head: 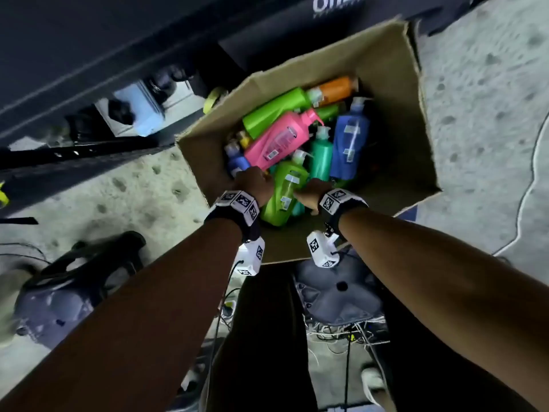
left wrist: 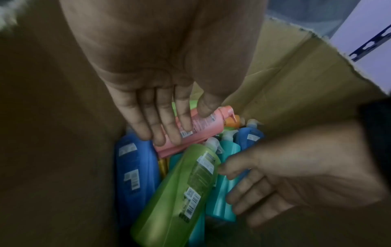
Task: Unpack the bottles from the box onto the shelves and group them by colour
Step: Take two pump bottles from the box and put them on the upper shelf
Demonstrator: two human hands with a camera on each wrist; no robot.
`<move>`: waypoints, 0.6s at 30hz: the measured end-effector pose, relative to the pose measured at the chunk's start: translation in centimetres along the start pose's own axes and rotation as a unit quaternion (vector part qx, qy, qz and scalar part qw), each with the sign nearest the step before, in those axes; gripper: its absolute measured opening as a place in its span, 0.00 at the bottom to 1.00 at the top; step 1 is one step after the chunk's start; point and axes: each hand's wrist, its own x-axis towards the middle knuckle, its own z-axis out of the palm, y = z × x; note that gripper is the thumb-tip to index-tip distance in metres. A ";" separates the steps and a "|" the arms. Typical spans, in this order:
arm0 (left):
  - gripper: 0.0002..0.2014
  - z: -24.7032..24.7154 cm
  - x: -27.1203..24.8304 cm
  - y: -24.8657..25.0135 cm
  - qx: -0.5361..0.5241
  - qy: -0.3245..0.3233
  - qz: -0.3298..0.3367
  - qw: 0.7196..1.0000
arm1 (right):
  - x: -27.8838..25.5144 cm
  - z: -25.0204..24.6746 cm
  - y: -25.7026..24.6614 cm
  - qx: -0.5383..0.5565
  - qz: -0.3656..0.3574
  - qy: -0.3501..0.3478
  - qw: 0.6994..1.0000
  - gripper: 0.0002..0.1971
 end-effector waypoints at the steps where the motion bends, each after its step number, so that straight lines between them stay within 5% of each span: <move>1: 0.20 0.3 0.5 0.0 0.004 -0.012 -0.004 1.000 | 0.8 0.4 -0.4 0.001 0.002 -0.006 1.000 0.25; 8: 0.20 1.2 4.7 -1.2 0.010 0.001 -0.021 1.000 | 6.4 3.8 -2.5 0.019 -0.016 0.003 1.000 0.29; 13: 0.21 1.1 6.1 -1.5 0.008 0.002 -0.021 1.000 | 8.6 5.1 -2.3 0.092 0.095 0.029 0.991 0.62; 18: 0.21 1.1 6.3 -1.3 -0.028 0.032 -0.010 0.999 | 7.8 3.4 0.0 0.140 0.073 0.035 0.987 0.57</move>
